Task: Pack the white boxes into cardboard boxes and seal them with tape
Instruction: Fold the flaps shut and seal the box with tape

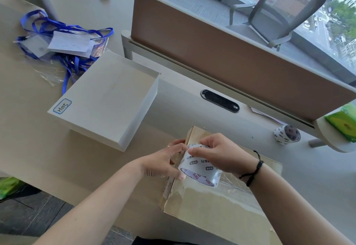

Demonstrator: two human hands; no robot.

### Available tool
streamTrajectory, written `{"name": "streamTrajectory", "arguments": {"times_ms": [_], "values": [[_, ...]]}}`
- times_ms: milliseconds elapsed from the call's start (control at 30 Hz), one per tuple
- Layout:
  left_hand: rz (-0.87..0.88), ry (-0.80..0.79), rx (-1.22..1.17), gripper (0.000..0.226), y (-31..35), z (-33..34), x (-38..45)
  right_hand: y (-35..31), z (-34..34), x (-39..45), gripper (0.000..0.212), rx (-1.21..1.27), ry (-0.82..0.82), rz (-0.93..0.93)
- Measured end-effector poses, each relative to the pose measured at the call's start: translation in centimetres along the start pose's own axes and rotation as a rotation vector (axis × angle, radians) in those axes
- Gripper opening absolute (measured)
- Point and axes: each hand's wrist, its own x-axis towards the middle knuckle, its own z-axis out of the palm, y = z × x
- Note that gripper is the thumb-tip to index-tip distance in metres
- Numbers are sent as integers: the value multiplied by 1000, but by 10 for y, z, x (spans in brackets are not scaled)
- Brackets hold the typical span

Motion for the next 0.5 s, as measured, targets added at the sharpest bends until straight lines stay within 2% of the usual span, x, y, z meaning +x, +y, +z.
{"name": "streamTrajectory", "arguments": {"times_ms": [500], "values": [[14, -23, 82, 66, -1, -5, 0, 11, 5, -9, 47, 5, 75, 45]]}}
